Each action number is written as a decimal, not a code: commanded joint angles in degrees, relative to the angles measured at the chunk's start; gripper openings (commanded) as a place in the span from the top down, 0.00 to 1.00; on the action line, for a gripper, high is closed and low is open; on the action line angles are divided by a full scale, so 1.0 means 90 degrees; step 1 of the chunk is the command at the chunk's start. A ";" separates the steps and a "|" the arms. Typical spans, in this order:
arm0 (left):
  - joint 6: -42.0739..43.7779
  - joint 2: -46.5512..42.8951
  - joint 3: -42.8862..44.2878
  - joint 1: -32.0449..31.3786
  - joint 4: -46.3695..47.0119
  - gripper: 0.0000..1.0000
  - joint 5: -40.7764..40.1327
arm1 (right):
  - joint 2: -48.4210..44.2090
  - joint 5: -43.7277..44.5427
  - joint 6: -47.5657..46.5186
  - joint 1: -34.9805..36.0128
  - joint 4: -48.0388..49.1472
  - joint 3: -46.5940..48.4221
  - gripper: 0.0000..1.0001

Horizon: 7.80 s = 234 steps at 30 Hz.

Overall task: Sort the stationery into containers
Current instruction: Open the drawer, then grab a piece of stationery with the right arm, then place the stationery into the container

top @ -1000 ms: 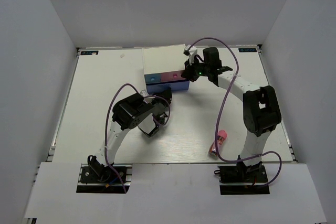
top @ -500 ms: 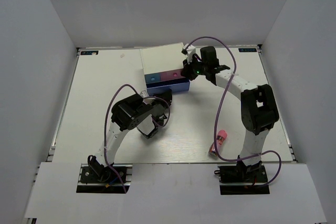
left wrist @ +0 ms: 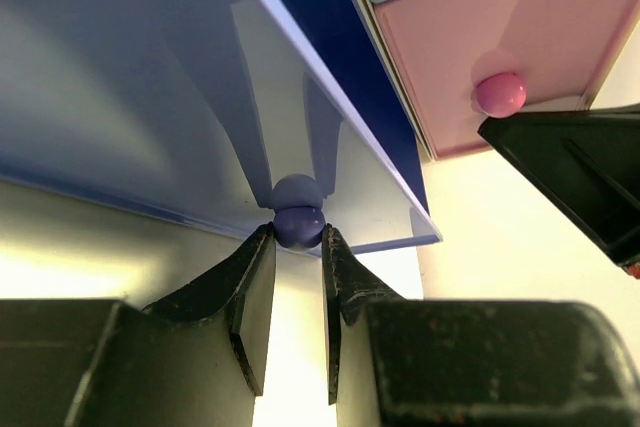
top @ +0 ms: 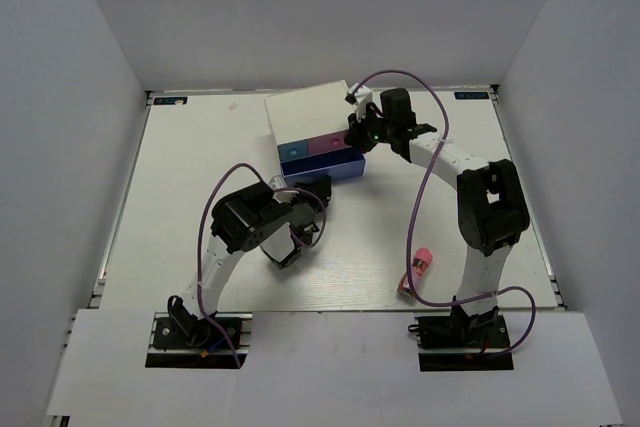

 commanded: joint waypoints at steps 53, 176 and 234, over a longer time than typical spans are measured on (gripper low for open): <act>0.2306 -0.7501 -0.1816 -0.0576 -0.7682 0.00 0.2375 | -0.3846 -0.0980 -1.3754 -0.1647 -0.8329 -0.2489 0.13; 0.0342 -1.0315 -0.2977 -0.0576 -0.9769 0.00 0.1075 | -0.1922 0.0105 -0.4370 -0.0339 -0.1901 -0.1122 0.89; 0.0284 -1.0490 -0.2977 -0.0576 -0.9827 0.00 0.1016 | 0.0061 -0.1957 -0.7645 0.0842 -0.5646 0.1194 1.00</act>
